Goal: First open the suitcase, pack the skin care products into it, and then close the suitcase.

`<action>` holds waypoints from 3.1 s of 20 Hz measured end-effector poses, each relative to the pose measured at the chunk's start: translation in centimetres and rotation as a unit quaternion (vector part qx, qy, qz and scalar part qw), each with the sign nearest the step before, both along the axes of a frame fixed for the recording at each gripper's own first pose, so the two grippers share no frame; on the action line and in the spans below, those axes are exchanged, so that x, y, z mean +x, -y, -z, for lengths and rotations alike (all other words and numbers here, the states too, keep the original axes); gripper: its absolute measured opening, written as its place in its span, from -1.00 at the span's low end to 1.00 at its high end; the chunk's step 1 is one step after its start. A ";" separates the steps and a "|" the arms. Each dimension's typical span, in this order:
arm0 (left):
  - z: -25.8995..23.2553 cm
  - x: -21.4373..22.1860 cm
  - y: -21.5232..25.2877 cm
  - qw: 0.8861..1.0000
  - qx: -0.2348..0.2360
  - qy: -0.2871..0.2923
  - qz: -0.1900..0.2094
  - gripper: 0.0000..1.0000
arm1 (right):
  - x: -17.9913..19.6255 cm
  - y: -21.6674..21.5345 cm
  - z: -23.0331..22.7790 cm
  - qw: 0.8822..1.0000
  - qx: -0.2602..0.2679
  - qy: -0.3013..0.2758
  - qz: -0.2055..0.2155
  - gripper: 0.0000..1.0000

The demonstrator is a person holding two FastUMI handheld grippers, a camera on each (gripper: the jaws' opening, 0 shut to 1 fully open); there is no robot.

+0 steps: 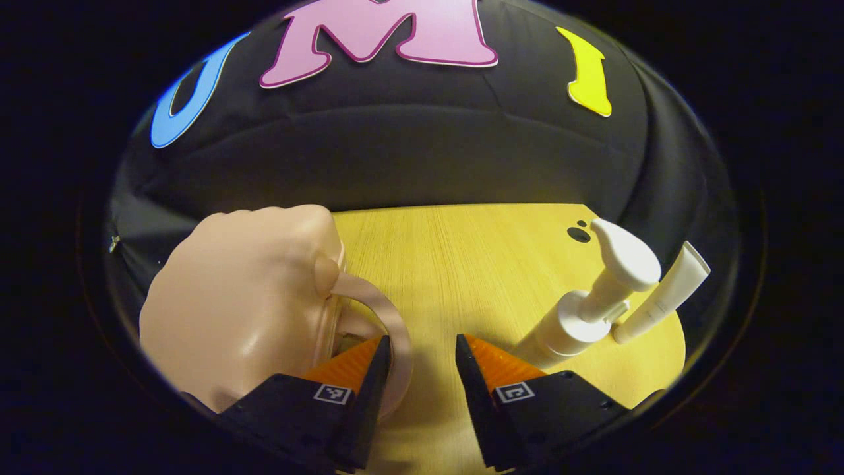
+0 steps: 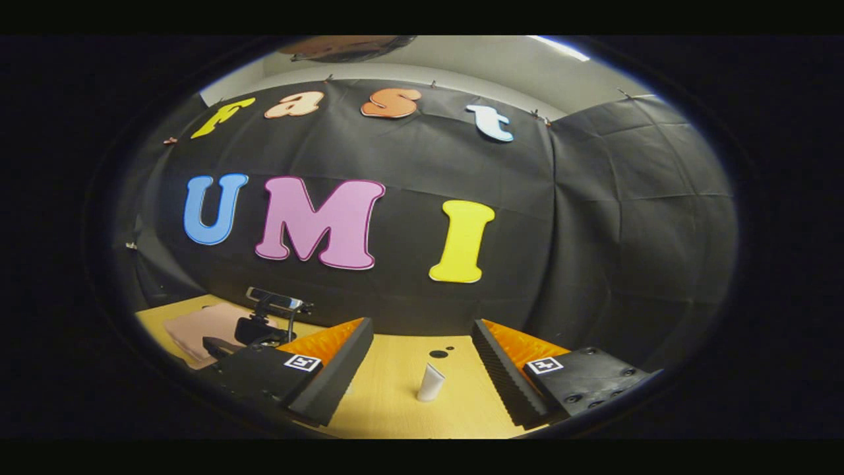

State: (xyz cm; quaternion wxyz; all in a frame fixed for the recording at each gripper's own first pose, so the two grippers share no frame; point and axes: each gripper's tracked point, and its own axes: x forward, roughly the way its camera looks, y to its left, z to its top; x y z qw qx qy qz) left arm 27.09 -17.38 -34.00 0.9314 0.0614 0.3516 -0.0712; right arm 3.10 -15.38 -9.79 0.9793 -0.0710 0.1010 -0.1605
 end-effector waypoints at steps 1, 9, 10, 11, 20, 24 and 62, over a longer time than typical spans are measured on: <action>0.4 0.2 -1.3 0.999 0.029 -0.005 -0.023 -0.04 | -0.3 0.0 0.2 1.000 0.003 -0.002 0.000 0.94; -2.6 0.0 -1.0 0.998 -0.061 -0.032 0.003 -0.80 | -0.6 0.3 0.4 1.000 0.016 0.001 -0.005 0.93; -4.2 0.1 -1.2 0.997 -0.070 -0.024 -0.004 -0.82 | -0.5 0.2 0.3 1.000 0.013 0.003 -0.009 0.94; -6.0 0.2 -1.9 0.997 -0.074 -0.012 -0.013 -0.83 | -0.4 0.1 0.1 1.000 0.012 0.006 -0.012 0.93; -24.0 1.7 -15.7 0.994 -0.081 0.070 -0.029 -0.84 | 1.1 -3.1 -0.6 0.997 0.032 0.025 -0.058 0.94; -26.7 2.5 -25.2 0.995 -0.042 0.083 -0.026 -0.83 | 2.5 -5.0 0.2 0.996 0.038 0.012 -0.078 0.93; -25.3 -2.9 -33.7 0.956 -0.029 0.285 -0.062 0.94 | 0.3 -3.0 4.5 1.000 0.014 0.000 0.018 0.94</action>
